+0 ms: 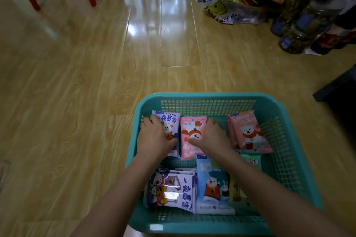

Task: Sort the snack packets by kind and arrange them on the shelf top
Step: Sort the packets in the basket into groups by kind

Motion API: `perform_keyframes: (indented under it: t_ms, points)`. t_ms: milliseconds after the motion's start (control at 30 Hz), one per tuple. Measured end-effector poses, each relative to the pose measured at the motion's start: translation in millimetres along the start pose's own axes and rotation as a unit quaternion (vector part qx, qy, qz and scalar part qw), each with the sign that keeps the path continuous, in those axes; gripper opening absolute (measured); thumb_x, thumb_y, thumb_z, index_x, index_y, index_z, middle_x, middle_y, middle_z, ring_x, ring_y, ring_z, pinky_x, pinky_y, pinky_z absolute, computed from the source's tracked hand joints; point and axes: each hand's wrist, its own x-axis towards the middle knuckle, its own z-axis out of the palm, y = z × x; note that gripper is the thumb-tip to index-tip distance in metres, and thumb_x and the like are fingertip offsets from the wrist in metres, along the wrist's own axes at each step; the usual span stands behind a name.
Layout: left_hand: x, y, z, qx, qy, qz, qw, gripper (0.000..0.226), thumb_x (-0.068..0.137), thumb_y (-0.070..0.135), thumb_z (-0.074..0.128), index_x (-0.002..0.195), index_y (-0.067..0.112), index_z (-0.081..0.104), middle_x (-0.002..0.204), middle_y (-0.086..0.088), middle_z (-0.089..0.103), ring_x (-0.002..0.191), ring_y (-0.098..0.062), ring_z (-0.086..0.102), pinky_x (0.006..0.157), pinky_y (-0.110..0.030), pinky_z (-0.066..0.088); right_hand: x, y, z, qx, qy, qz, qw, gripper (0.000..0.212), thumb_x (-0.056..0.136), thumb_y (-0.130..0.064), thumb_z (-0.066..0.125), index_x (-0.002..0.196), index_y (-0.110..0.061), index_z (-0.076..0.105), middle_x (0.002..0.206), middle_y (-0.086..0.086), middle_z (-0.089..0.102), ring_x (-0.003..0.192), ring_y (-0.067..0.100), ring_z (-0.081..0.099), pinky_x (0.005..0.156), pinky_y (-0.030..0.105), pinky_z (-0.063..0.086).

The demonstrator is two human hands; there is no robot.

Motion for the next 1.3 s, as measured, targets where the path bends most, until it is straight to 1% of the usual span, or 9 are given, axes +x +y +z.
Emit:
perform_keyframes:
  t_ms: [100,233,333,433,600,767,1033,1167,1300]
  points:
    - [4,0,2,-0.002,0.003,-0.007,1.000,0.080,0.069,0.041,0.077,0.124,0.003,0.032,0.124,-0.016,0.043,0.116,-0.029,0.044,0.097,-0.035,0.039,4,-1,5,-0.004,0.002,0.025,1.000,0.086,0.073,-0.048,0.073,0.130,-0.001,0.030,0.132,0.016,0.050,0.116,0.033,0.054,0.086,0.039,0.050]
    - [3,0,1,-0.060,-0.010,-0.016,0.998,0.069,0.068,0.035,0.080,0.112,0.007,0.034,0.114,-0.011,0.053,0.104,-0.029,0.055,0.082,-0.036,0.045,3,1,5,-0.035,-0.023,0.012,0.999,0.060,0.078,-0.054,0.065,0.108,-0.005,0.050,0.109,0.012,0.061,0.096,0.028,0.060,0.068,0.031,0.044]
    - [1,0,-4,-0.148,-0.006,-0.027,0.989,0.061,0.067,0.026,0.081,0.099,0.011,0.031,0.094,-0.001,0.056,0.085,-0.025,0.057,0.066,-0.031,0.042,0,-3,4,-0.049,-0.017,0.004,0.999,0.054,0.081,-0.053,0.062,0.110,-0.009,0.051,0.108,0.009,0.061,0.098,0.028,0.060,0.071,0.031,0.042]
    - [-1,-3,-8,-0.225,-0.011,-0.027,0.974,0.058,0.068,0.019,0.081,0.096,0.010,0.032,0.087,0.004,0.055,0.078,-0.018,0.055,0.065,-0.028,0.041,-1,-9,-8,-0.059,0.020,-0.032,0.998,0.050,0.085,-0.050,0.058,0.115,-0.011,0.046,0.111,0.009,0.062,0.100,0.028,0.061,0.077,0.034,0.047]
    - [-11,-4,-16,-0.375,0.010,-0.048,0.926,0.058,0.067,0.011,0.082,0.103,0.010,0.036,0.085,0.005,0.059,0.070,-0.006,0.058,0.059,-0.019,0.045,-7,0,-56,0.103,0.049,-0.075,0.991,0.039,0.083,-0.038,0.066,0.104,-0.016,0.042,0.099,0.002,0.063,0.087,0.022,0.063,0.074,0.037,0.053]
    - [-23,-13,-15,-0.479,0.035,-0.100,0.871,0.057,0.068,0.013,0.081,0.109,0.008,0.041,0.098,-0.011,0.064,0.083,-0.027,0.066,0.072,-0.042,0.055,-21,37,-94,0.223,-0.001,-0.058,0.973,0.032,0.075,-0.013,0.075,0.096,-0.017,0.052,0.088,0.002,0.065,0.077,0.018,0.065,0.058,0.027,0.051]
    - [-37,-19,-26,-0.536,0.001,-0.100,0.839,0.043,0.069,0.009,0.079,0.102,0.014,0.052,0.088,-0.004,0.068,0.062,-0.010,0.068,0.049,-0.021,0.051,-36,84,-118,0.485,0.161,-0.077,0.856,0.020,0.077,-0.009,0.071,0.087,-0.018,0.057,0.072,-0.003,0.069,0.055,0.001,0.065,0.045,0.016,0.049]
    - [-41,-22,-27,-0.534,-0.026,-0.092,0.840,0.042,0.071,0.009,0.077,0.105,0.011,0.052,0.091,-0.007,0.070,0.062,-0.009,0.069,0.046,-0.017,0.050,-28,98,-118,0.393,0.163,-0.074,0.902,0.012,0.081,-0.023,0.069,0.090,-0.019,0.061,0.088,0.007,0.069,0.072,0.018,0.069,0.055,0.030,0.056]
    - [-46,-20,-28,-0.517,-0.051,-0.078,0.851,0.042,0.074,0.011,0.074,0.108,0.011,0.050,0.091,-0.006,0.071,0.065,-0.011,0.070,0.050,-0.020,0.053,-3,95,-118,0.289,0.121,-0.064,0.947,0.020,0.082,-0.025,0.068,0.097,-0.018,0.057,0.088,0.000,0.065,0.071,0.013,0.065,0.055,0.029,0.054]
